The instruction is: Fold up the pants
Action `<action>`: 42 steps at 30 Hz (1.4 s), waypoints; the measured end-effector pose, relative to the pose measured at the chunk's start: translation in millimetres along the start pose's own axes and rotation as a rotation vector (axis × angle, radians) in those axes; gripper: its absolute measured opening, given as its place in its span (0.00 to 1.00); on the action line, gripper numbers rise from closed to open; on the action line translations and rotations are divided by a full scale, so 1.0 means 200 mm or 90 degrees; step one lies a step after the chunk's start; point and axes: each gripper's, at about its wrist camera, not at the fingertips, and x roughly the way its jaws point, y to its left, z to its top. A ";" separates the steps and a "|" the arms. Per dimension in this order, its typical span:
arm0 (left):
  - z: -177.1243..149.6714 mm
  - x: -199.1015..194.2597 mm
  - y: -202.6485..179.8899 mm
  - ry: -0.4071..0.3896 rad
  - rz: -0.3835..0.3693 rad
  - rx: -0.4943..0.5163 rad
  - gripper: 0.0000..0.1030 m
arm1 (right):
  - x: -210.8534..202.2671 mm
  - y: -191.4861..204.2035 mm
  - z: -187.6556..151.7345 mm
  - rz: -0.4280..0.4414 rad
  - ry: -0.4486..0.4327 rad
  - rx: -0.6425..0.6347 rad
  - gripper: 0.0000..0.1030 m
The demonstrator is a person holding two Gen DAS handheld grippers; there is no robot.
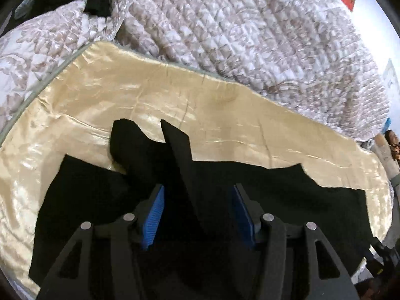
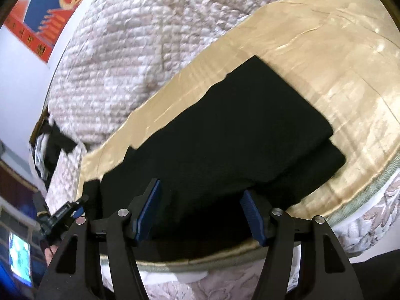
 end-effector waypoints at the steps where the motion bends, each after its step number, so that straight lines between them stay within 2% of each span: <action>1: 0.00 0.03 0.00 0.003 0.004 0.001 0.48 | 0.00 -0.01 0.00 0.003 -0.003 0.013 0.61; 2: -0.01 0.05 0.01 0.005 0.011 0.001 0.29 | -0.01 -0.03 0.00 0.006 -0.005 0.023 0.61; 4: -0.03 0.08 0.02 0.015 0.018 0.005 0.12 | -0.01 -0.04 0.01 0.003 -0.011 0.038 0.61; 7: -0.05 0.07 0.04 0.004 0.020 -0.002 0.05 | -0.02 -0.08 0.03 -0.011 -0.027 0.056 0.61; 11: -0.04 -0.03 0.08 -0.047 0.019 -0.023 0.04 | 0.02 -0.13 0.08 -0.027 -0.033 0.078 0.60; 13: -0.05 -0.14 0.11 -0.081 0.018 -0.043 0.03 | 0.01 -0.13 0.11 -0.051 -0.054 0.071 0.33; 14: -0.06 -0.19 0.13 -0.098 0.019 -0.053 0.03 | 0.01 -0.13 0.12 -0.058 -0.058 0.070 0.07; 19: -0.19 -0.48 0.23 -0.176 0.047 -0.094 0.04 | -0.08 -0.10 0.13 -0.024 -0.076 0.058 0.07; 21: -0.26 -0.47 0.28 -0.157 0.063 -0.101 0.04 | -0.10 -0.09 0.10 -0.024 -0.076 0.048 0.07; 24: -0.37 -0.35 0.37 -0.079 0.073 -0.139 0.04 | -0.04 -0.17 0.07 -0.061 -0.038 0.070 0.07; 26: -0.42 -0.30 0.42 -0.049 0.070 -0.165 0.04 | -0.01 -0.20 0.05 -0.067 -0.023 0.082 0.07; 31: -0.41 -0.30 0.49 -0.049 0.047 -0.206 0.06 | -0.02 -0.20 0.06 -0.071 -0.014 0.074 0.07; 34: -0.41 -0.32 0.48 -0.064 0.045 -0.203 0.05 | -0.04 -0.19 0.05 -0.068 -0.017 0.076 0.07; 36: -0.42 -0.36 0.45 -0.087 0.060 -0.186 0.05 | -0.09 -0.16 0.05 -0.043 -0.037 0.075 0.07; 37: -0.42 -0.36 0.44 -0.082 0.064 -0.181 0.05 | -0.13 -0.14 0.06 -0.036 -0.047 0.063 0.07; 39: -0.43 -0.30 0.45 -0.039 0.098 -0.183 0.05 | -0.12 -0.14 0.07 -0.070 -0.032 0.047 0.07; 42: -0.44 -0.31 0.43 -0.042 0.120 -0.164 0.09 | -0.04 -0.23 0.06 -0.103 0.009 0.072 0.07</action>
